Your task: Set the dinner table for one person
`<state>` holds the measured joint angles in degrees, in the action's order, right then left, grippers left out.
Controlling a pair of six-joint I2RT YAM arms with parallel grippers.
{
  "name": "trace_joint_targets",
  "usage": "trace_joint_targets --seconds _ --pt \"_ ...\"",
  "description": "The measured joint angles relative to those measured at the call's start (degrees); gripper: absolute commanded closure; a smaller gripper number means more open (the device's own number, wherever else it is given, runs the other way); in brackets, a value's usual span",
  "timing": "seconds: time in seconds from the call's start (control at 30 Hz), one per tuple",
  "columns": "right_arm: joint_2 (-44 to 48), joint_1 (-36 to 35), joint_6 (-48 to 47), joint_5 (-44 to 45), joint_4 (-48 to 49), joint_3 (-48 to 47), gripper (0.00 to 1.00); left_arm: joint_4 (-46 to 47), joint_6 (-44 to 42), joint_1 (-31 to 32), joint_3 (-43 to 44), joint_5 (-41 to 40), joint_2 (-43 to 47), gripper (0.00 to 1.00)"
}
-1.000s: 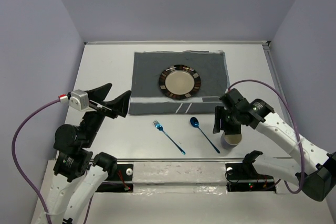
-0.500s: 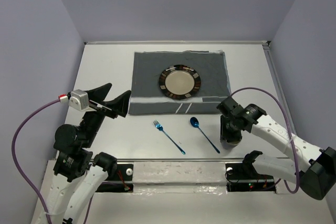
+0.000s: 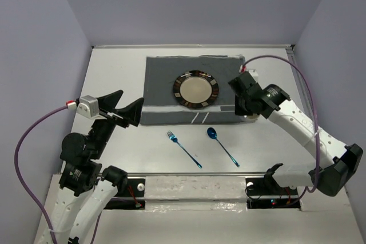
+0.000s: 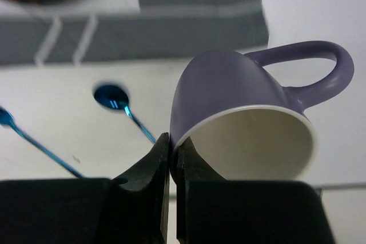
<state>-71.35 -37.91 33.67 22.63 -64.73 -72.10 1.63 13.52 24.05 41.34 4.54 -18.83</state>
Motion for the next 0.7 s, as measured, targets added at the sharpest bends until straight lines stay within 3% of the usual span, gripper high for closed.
trace_joint_targets --seconds 0.13,0.3,0.53,0.7 --pt "-7.5 2.8 -9.4 3.8 9.2 -11.3 1.0 0.0 0.0 0.0 0.0 0.0 -0.7 0.01" --pt "-25.9 11.6 -21.1 0.8 18.8 -28.5 1.0 -0.2 0.0 0.0 0.0 0.0 -1.3 0.01" --pt "-47.3 19.1 -30.4 -6.1 20.6 -49.1 1.0 -0.2 -0.2 0.0 0.0 0.0 -1.9 0.01" --pt "-55.4 22.2 -32.3 -10.3 20.1 -56.8 1.0 -0.2 -0.2 0.0 0.0 0.0 -3.1 0.01"
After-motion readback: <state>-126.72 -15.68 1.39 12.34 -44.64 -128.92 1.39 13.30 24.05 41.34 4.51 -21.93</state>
